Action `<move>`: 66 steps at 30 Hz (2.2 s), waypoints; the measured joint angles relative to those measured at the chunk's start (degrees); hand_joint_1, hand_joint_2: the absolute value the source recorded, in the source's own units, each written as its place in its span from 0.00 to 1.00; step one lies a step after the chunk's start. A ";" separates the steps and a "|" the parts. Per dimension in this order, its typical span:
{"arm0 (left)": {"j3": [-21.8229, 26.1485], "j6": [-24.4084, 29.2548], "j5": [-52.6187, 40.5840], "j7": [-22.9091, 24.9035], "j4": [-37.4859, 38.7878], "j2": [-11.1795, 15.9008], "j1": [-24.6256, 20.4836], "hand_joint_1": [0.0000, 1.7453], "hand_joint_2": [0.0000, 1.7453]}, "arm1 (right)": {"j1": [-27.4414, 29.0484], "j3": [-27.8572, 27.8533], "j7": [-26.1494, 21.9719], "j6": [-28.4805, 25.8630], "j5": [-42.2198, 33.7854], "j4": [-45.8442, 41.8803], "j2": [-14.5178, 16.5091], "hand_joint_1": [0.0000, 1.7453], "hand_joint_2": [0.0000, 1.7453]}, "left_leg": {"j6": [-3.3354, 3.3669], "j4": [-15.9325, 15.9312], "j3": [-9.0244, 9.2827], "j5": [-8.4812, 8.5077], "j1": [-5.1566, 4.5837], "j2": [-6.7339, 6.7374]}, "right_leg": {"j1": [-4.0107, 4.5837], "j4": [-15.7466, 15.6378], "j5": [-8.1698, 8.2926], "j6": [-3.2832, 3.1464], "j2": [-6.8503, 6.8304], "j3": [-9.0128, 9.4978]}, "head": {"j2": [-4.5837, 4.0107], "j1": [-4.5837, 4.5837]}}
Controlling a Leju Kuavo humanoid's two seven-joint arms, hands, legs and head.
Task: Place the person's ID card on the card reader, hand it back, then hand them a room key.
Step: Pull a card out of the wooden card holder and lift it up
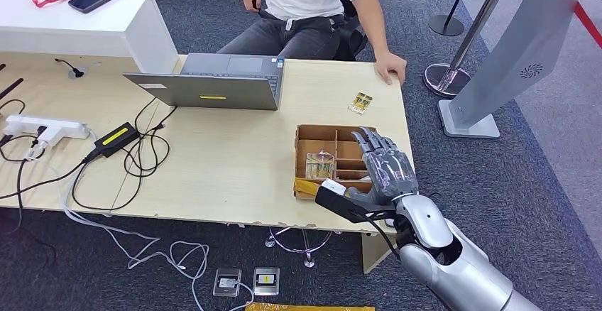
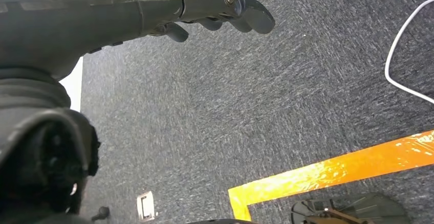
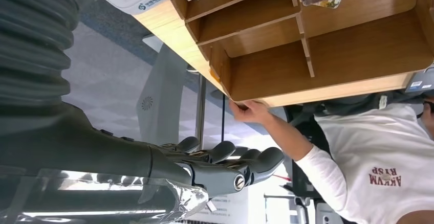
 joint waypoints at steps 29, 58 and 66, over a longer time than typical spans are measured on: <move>5.55 0.00 -2.76 -2.57 0.01 -0.25 1.40 0.00 0.00 | -2.81 6.74 -0.08 -1.41 -1.25 8.55 2.37 0.00 1.00 | 0.00 0.00 0.00 0.00 0.00 -0.02 | 0.00 0.00 0.00 0.00 -0.01 -0.01 | 0.00 0.00; 7.96 0.00 -3.85 -1.50 -0.94 -0.55 2.45 0.00 0.00 | -3.17 7.78 -1.09 -3.59 -2.82 13.93 2.57 0.00 1.00 | 0.00 0.00 0.01 0.00 0.00 -0.01 | 0.00 -0.01 0.00 0.00 -0.01 -0.01 | 0.00 0.00; 7.96 0.00 -4.22 -0.80 -1.80 -0.43 2.69 0.00 0.00 | -3.17 7.78 -1.09 -3.68 -3.37 15.10 2.55 0.00 1.00 | 0.00 0.00 0.01 0.00 0.00 -0.01 | 0.00 -0.01 0.00 0.00 -0.01 -0.01 | 0.00 0.01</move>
